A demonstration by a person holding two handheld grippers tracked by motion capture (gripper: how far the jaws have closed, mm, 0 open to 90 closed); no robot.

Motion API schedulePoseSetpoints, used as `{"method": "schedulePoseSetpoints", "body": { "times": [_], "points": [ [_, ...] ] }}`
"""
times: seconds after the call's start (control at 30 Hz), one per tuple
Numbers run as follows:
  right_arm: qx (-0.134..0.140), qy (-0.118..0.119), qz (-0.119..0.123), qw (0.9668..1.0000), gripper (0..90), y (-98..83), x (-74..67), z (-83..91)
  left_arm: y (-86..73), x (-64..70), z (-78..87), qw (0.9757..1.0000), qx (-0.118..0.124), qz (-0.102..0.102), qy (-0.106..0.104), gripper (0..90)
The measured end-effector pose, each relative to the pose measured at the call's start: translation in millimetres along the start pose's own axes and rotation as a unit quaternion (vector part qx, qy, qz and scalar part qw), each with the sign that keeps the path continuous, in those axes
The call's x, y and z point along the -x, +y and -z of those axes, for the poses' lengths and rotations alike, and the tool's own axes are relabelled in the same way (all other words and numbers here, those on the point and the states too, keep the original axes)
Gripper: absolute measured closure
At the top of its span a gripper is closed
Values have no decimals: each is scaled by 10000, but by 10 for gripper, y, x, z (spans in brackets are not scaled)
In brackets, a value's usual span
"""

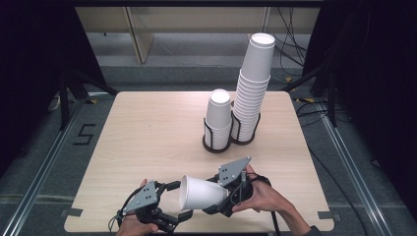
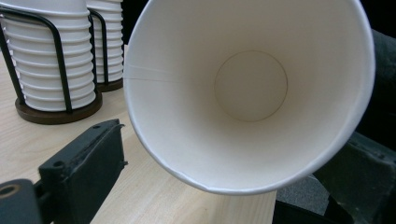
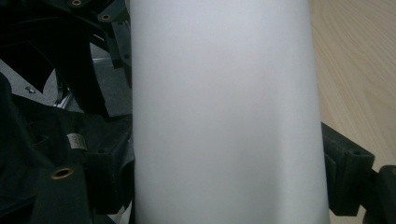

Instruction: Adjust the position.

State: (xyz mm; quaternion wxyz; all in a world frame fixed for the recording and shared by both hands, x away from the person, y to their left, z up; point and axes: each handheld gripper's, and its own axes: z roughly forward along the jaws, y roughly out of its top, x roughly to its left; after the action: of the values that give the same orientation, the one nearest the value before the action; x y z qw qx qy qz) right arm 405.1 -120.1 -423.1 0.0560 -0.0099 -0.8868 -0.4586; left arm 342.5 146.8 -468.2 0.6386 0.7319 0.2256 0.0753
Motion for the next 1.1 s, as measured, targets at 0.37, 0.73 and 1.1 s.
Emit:
{"method": "schedulePoseSetpoints", "body": {
  "times": [0.37,0.73,1.1],
  "points": [
    [37,132,65,9999,219,-7,-6,-47,4,35,-16,9996,140,-175,-169,68],
    [-5,290,114,9995,219,-27,-29,-140,15,61,-5,9995,87,-271,-162,28],
    [-57,374,139,9992,220,-53,-33,-211,17,68,-5,9986,322,-284,-296,50]
  ]
}}
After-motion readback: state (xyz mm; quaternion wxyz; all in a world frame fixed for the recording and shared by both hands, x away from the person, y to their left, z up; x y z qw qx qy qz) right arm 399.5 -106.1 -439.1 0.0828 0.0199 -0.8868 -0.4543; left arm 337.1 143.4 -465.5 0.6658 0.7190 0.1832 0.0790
